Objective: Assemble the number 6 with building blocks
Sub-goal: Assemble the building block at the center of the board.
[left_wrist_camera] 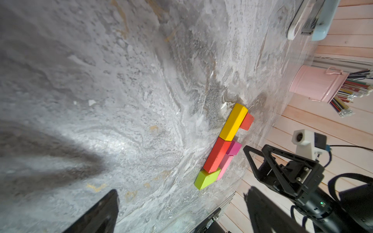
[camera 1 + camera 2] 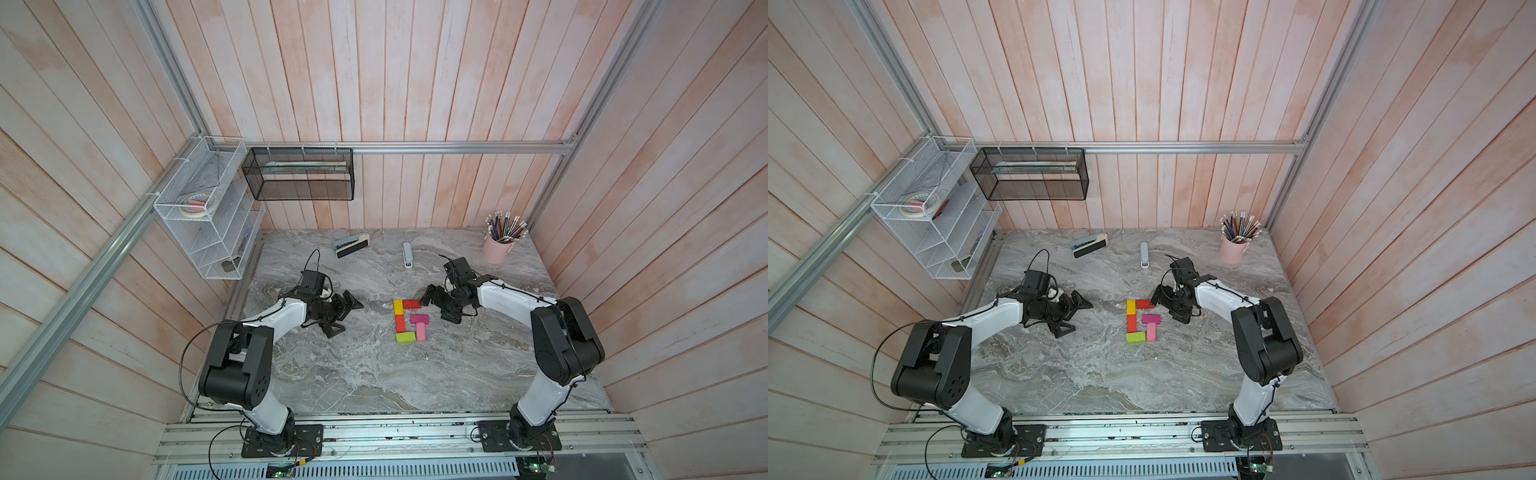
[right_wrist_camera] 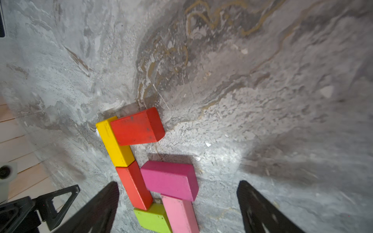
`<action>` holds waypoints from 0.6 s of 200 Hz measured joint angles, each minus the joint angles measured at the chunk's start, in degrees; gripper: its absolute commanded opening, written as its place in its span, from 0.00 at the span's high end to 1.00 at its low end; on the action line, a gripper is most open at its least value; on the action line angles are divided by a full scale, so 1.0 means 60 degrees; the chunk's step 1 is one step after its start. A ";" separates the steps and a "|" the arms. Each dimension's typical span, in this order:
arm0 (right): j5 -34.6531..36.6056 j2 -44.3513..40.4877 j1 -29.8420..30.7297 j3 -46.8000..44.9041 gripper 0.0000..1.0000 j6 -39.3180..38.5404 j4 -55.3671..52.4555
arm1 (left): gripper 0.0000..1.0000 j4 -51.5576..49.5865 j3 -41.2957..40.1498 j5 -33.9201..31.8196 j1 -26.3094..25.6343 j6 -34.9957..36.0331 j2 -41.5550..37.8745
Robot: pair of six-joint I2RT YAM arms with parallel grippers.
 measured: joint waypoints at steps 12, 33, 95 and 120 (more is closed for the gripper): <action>-0.0175 0.0040 -0.0011 -0.0055 0.05 0.0087 0.0095 | 0.00 0.0004 0.0004 0.0004 0.0000 -0.0004 0.0018; -0.0455 0.0091 -0.0015 -0.0055 0.05 0.0157 0.0324 | 0.00 0.0051 0.0004 0.0000 -0.0007 -0.0004 0.0073; -0.1231 0.0291 -0.0018 -0.0157 0.05 0.0379 0.1082 | 0.00 0.0073 0.0022 0.0000 -0.0025 -0.0004 0.0189; -0.1384 0.0430 -0.0018 -0.0157 0.05 0.0404 0.1155 | 0.00 0.0076 0.0022 0.0000 -0.0025 -0.0004 0.0208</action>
